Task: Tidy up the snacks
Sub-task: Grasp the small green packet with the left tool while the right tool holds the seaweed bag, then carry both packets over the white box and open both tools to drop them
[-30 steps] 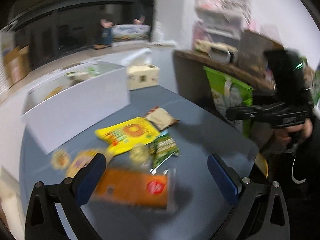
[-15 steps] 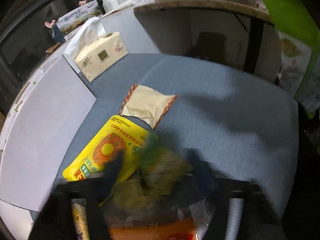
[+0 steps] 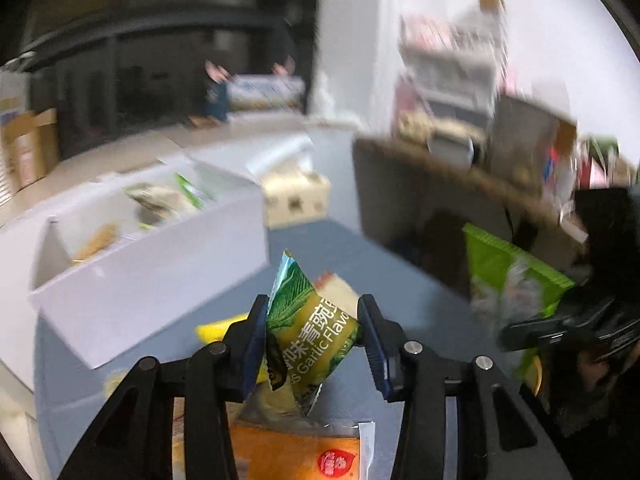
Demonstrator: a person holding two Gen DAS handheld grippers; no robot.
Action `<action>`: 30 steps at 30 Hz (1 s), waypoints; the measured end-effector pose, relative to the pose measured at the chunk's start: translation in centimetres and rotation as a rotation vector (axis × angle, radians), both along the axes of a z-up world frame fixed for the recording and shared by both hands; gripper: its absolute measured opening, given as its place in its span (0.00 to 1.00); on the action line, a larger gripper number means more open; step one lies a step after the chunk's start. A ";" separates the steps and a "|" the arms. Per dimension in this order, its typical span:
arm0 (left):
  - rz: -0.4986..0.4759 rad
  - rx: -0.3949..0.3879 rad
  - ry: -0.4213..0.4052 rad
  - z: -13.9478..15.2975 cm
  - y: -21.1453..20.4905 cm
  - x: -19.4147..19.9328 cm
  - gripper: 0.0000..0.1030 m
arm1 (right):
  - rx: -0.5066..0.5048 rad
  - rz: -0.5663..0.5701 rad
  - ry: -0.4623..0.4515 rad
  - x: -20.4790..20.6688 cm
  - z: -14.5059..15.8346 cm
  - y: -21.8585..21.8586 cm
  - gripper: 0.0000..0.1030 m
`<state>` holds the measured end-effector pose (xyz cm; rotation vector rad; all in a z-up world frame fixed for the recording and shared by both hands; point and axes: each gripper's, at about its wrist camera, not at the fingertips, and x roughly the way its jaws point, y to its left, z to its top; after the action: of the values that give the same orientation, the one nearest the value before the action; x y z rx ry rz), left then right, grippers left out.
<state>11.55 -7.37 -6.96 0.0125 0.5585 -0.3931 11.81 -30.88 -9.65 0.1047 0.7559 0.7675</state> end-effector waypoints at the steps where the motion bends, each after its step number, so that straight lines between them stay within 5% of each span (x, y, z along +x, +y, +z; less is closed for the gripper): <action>1: 0.026 -0.021 -0.015 0.5 0.8 -0.5 0.47 | 0.011 0.004 -0.001 0.3 0.3 0.4 0.50; 12: 0.241 -0.082 -0.102 5.2 10.5 -0.1 0.47 | 0.116 0.090 -0.029 6.6 5.2 8.0 0.51; 21: 0.338 -0.061 -0.083 7.9 15.8 10.1 0.47 | 0.136 0.089 -0.033 16.7 9.7 15.3 0.51; 30: 0.400 -0.006 -0.001 6.6 17.9 18.6 0.48 | 0.074 0.038 -0.003 26.1 11.4 21.4 0.51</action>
<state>30.17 10.52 -0.34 -0.1033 0.5443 -0.0048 37.89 -9.45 1.76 0.1558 0.7288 0.8318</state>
